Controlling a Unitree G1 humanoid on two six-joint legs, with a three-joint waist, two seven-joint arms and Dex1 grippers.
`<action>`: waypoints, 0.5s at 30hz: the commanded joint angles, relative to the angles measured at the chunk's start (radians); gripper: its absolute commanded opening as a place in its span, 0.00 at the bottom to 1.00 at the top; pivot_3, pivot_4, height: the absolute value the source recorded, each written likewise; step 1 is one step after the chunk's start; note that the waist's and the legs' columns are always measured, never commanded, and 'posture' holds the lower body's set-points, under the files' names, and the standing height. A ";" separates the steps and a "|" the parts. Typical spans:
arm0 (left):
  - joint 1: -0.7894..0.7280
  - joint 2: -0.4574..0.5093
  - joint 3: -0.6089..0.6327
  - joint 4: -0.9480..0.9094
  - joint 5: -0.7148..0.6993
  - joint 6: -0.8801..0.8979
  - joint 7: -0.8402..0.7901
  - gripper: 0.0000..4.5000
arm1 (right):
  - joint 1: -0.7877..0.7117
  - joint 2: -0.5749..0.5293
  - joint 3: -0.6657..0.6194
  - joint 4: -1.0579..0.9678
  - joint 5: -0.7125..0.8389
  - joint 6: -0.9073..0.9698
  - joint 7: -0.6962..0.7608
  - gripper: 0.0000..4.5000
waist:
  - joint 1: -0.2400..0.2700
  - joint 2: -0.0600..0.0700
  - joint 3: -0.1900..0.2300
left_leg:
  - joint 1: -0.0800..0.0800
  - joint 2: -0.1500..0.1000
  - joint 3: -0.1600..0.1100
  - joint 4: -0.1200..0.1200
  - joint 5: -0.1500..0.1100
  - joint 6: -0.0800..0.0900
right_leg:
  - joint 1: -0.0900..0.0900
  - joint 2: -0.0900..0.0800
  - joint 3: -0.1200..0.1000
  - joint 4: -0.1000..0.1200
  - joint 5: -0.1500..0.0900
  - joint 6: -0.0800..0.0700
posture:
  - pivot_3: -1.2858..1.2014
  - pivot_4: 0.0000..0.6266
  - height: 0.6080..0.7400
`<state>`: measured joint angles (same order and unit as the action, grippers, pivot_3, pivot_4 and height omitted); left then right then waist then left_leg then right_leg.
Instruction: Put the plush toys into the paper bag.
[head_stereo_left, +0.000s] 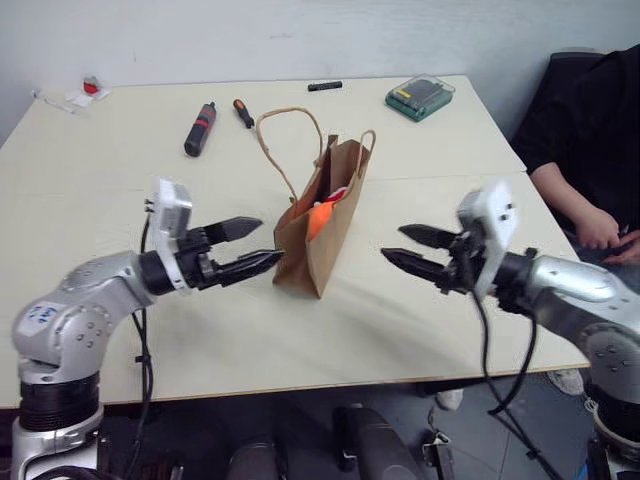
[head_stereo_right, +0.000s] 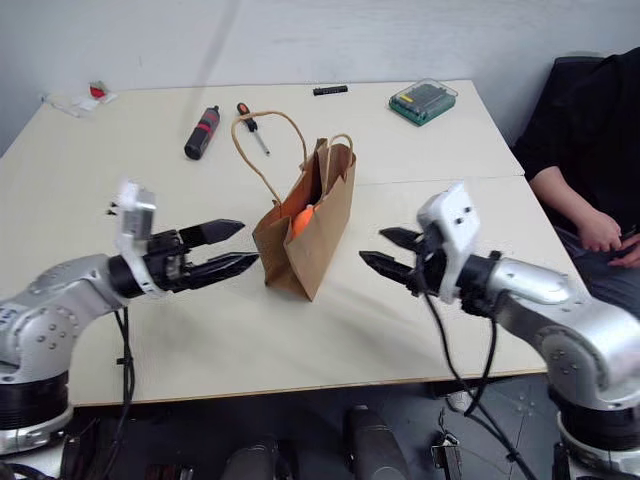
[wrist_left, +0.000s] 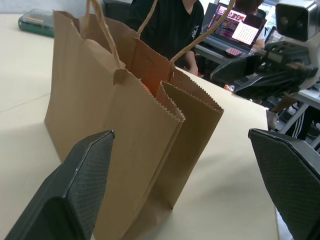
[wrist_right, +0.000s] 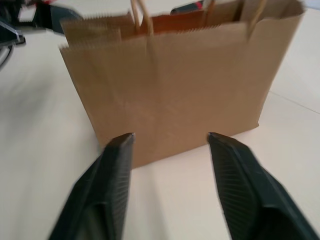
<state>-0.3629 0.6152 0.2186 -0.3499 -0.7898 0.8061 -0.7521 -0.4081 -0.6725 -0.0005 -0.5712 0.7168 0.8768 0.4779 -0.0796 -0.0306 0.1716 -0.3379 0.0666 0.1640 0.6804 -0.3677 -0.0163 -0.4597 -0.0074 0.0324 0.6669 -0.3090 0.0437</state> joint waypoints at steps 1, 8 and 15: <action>0.000 -0.027 -0.055 -0.008 0.076 -0.095 0.012 1.00 | -0.044 0.063 0.153 0.080 -0.165 -0.138 0.014 0.25 | 0.000 0.000 0.000 | 0.000 0.000 0.000 0.000 0.000 0.000 | -0.001 0.000 0.000 0.000 0.000 0.000 | 0.52 0.24 1.00; -0.022 -0.121 -0.138 0.046 0.173 -0.185 0.068 1.00 | -0.123 0.233 0.319 0.304 -0.356 -0.307 0.045 0.00 | -0.001 0.000 0.000 | -0.001 0.000 0.002 0.000 0.000 0.000 | -0.001 0.000 0.000 0.000 0.000 0.000 | 0.52 0.24 1.00; -0.054 -0.239 -0.157 0.087 0.251 -0.233 0.209 1.00 | -0.131 0.314 0.310 0.363 -0.397 -0.362 0.079 0.00 | 0.002 0.000 0.000 | -0.001 0.000 0.001 0.000 0.000 0.001 | -0.001 0.000 0.000 0.000 0.000 0.000 | 0.52 0.24 1.00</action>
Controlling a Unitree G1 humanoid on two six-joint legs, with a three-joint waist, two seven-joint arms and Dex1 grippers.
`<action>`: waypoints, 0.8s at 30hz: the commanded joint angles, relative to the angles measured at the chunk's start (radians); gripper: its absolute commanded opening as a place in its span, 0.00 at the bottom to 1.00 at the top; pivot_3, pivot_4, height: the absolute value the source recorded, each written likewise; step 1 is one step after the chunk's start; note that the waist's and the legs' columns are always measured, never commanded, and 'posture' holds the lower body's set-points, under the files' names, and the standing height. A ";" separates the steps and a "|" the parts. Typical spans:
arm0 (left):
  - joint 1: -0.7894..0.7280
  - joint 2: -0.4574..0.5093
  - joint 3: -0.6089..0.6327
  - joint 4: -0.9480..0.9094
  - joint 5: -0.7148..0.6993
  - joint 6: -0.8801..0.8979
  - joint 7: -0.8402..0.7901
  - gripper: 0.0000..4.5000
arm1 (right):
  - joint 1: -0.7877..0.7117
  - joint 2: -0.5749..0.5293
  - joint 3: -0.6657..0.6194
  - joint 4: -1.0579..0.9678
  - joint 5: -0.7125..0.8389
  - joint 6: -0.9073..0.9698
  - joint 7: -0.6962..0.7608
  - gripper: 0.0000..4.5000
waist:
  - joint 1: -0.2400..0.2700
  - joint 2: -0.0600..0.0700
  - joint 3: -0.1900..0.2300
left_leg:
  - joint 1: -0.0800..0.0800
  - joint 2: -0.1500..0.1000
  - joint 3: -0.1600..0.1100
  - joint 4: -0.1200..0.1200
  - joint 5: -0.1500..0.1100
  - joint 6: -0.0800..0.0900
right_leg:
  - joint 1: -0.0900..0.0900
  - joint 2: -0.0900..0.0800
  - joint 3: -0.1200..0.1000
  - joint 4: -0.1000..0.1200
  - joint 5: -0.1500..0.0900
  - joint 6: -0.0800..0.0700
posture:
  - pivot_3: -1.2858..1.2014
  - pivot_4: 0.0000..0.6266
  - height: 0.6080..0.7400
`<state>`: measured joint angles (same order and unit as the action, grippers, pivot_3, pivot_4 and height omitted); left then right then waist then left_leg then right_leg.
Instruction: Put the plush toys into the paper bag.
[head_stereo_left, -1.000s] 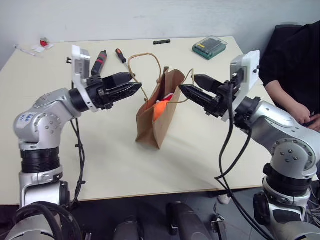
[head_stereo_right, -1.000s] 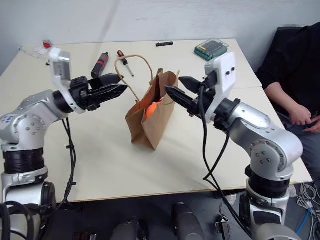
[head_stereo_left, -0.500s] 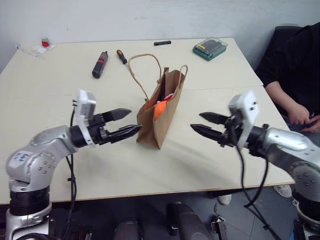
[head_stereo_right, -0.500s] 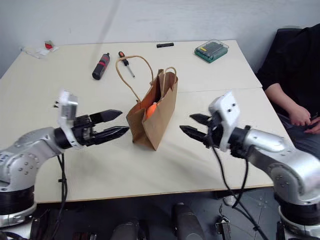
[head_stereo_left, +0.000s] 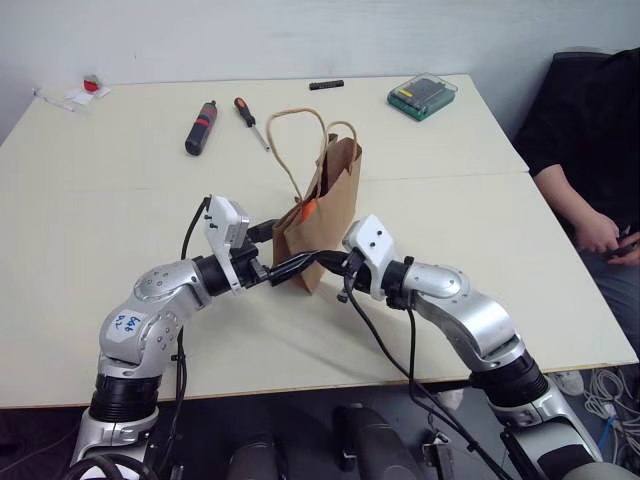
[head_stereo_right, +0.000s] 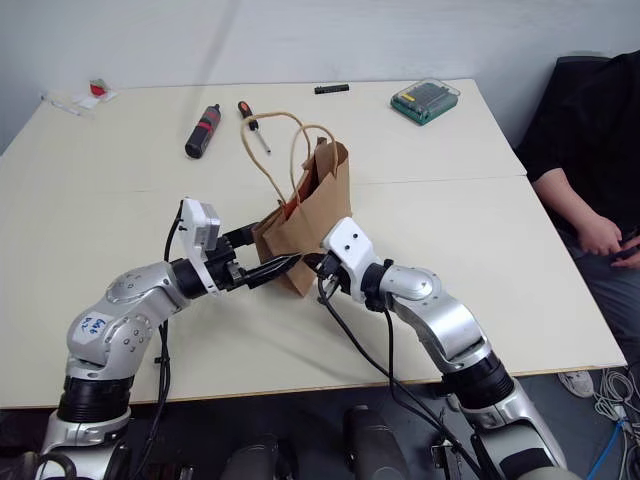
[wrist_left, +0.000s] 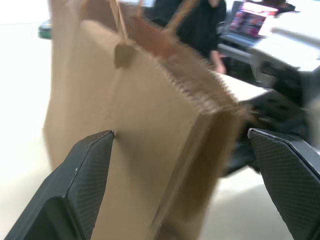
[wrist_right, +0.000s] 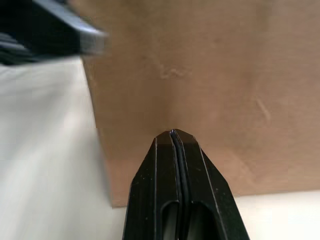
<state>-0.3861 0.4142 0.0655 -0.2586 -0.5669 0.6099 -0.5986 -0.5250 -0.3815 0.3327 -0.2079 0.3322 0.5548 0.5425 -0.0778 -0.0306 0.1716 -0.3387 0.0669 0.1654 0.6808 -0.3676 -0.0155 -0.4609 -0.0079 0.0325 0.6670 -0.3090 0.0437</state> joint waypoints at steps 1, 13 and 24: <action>-0.035 -0.048 -0.002 0.004 0.044 -0.044 0.077 0.96 | -0.012 0.027 -0.025 0.003 -0.016 -0.044 0.019 0.00 | 0.001 0.000 0.000 | 0.000 0.000 0.000 0.000 0.000 0.000 | 0.000 0.000 0.000 0.000 0.000 0.000 | 0.52 0.24 1.00; -0.193 0.010 -0.078 0.337 0.110 -0.209 -0.240 0.16 | 0.202 -0.207 -0.308 -0.285 0.136 0.020 0.173 0.00 | 0.029 0.000 0.000 | -0.001 -0.001 0.000 0.001 0.000 0.000 | 0.000 0.000 -0.001 0.000 0.000 0.000 | 0.52 0.24 1.00; -0.520 -0.034 -0.203 0.764 0.163 -0.410 -0.768 0.00 | 0.722 -0.522 -1.113 -0.586 0.678 0.285 0.370 0.68 | 0.050 0.000 0.000 | 0.004 -0.002 -0.004 0.002 -0.001 0.001 | 0.010 0.003 -0.001 -0.006 0.001 0.003 | 0.52 0.24 1.00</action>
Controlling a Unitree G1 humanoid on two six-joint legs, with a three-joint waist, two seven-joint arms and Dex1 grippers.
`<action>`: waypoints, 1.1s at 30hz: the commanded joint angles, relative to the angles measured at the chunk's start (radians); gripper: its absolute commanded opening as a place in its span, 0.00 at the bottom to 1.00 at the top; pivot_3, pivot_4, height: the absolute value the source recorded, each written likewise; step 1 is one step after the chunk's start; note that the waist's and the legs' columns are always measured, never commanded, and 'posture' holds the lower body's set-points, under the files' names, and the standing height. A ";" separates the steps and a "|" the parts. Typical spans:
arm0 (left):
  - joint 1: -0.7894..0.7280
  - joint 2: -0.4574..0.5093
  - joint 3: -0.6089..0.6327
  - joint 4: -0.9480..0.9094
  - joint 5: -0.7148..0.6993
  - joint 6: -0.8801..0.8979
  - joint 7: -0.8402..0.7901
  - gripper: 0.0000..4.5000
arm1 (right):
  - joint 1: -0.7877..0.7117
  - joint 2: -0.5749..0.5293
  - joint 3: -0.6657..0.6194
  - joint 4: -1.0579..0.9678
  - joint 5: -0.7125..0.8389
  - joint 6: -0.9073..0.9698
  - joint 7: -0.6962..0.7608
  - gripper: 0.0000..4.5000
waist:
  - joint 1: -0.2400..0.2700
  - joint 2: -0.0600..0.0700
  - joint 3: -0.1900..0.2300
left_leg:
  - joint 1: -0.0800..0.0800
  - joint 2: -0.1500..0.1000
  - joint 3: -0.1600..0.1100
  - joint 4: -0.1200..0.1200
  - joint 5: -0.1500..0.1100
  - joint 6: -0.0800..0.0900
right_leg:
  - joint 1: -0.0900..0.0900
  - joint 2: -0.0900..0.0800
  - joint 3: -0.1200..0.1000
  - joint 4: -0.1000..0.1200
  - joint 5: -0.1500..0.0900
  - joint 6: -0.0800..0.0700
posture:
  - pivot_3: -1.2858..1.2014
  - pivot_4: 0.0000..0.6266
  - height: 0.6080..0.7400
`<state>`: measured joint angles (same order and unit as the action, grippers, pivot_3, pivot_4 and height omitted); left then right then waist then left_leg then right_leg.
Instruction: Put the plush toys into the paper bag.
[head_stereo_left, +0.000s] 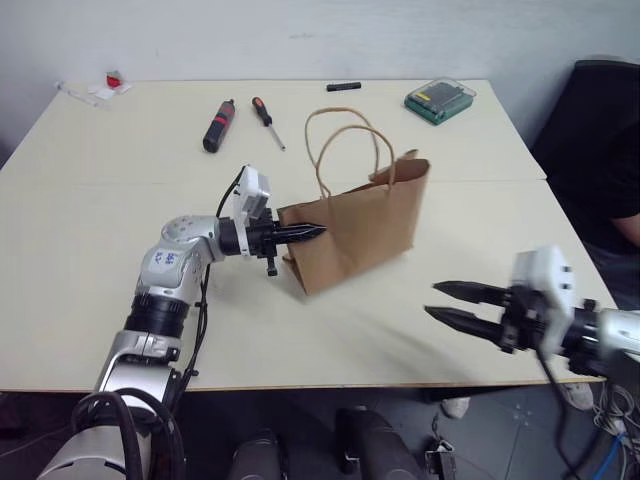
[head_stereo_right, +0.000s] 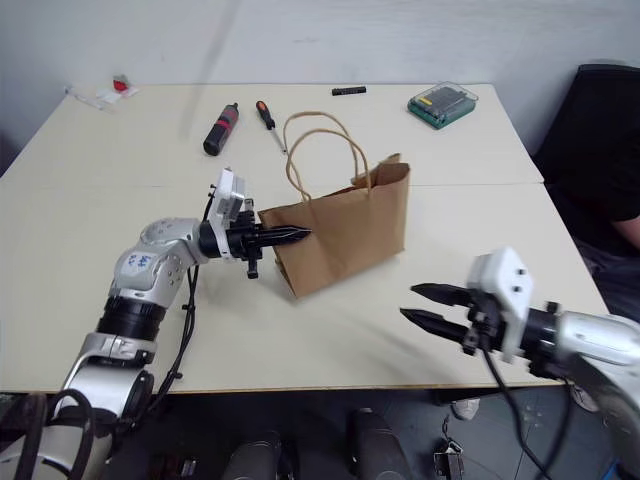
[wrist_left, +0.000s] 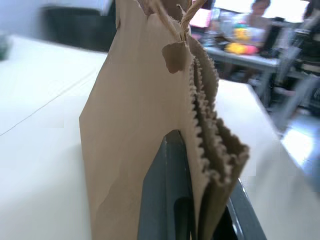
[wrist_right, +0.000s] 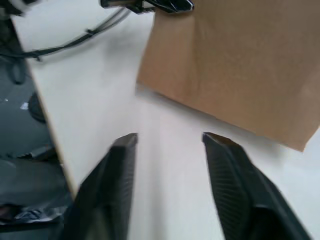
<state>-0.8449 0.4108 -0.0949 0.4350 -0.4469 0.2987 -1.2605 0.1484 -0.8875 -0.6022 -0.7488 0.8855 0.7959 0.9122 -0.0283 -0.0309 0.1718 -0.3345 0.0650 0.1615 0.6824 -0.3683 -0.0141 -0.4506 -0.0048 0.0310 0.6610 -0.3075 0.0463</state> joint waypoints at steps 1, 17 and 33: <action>-0.082 -0.043 -0.055 0.115 0.065 -0.139 -0.133 0.00 | 0.074 -0.019 -0.220 -0.050 0.144 0.054 -0.008 0.76 | -0.001 0.000 0.000 | 0.001 0.000 -0.001 0.000 0.000 0.000 | 0.003 0.000 0.000 -0.001 0.000 0.000 | 0.52 0.24 1.00; -0.110 0.123 -0.050 0.089 0.145 -0.017 -0.292 0.48 | 0.242 -0.017 -0.343 -0.056 0.204 0.047 -0.082 1.00 | -0.011 -0.002 0.001 | 0.001 0.001 -0.004 -0.001 -0.001 0.002 | 0.003 0.000 0.000 -0.002 0.001 0.001 | 0.52 0.24 1.00; 0.642 0.707 0.642 -0.754 -0.257 0.578 -0.110 1.00 | 0.084 -0.251 -0.241 0.266 0.066 -0.020 0.189 1.00 | 0.016 -0.003 0.002 | 0.001 -0.003 -0.015 0.001 -0.003 0.007 | 0.009 -0.008 -0.008 -0.005 -0.001 0.003 | 0.52 0.24 1.00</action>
